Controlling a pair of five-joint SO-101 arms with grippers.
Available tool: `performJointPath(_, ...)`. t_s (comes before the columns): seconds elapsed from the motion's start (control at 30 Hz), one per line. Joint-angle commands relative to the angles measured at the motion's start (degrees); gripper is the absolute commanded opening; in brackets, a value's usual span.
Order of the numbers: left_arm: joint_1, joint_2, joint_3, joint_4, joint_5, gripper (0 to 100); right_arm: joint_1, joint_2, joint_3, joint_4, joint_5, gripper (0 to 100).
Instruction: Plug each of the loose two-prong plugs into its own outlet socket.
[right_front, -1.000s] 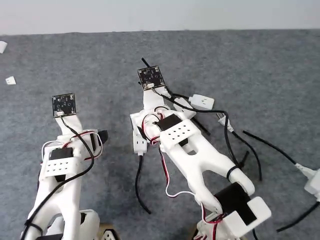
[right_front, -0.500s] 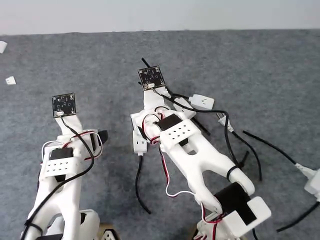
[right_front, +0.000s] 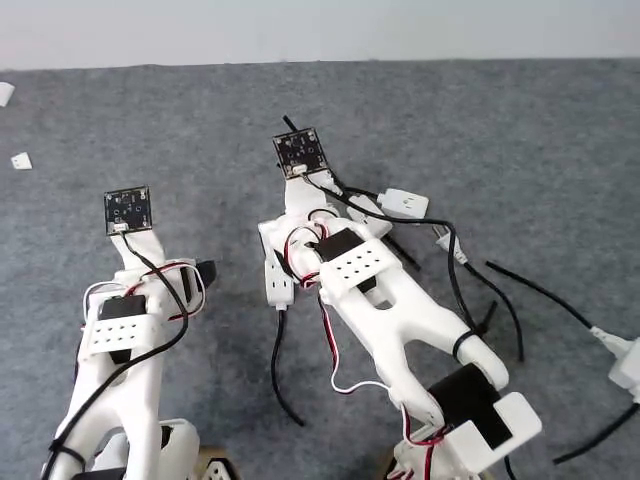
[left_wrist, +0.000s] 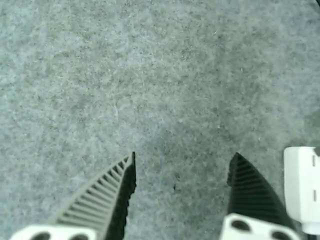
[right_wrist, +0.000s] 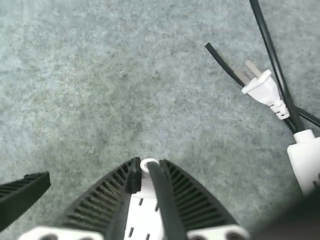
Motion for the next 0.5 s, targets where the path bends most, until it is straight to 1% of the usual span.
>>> performJointPath(0.0, -0.18, -1.67, -0.75, -0.18, -0.35, 28, 0.57, -1.10, -0.35, -1.01, 0.79, 0.8)
performJointPath(0.47, -0.18, -1.67, -0.75, -0.18, -0.44, 28, 0.04, -5.93, 4.40, -0.66, 0.62, 0.8)
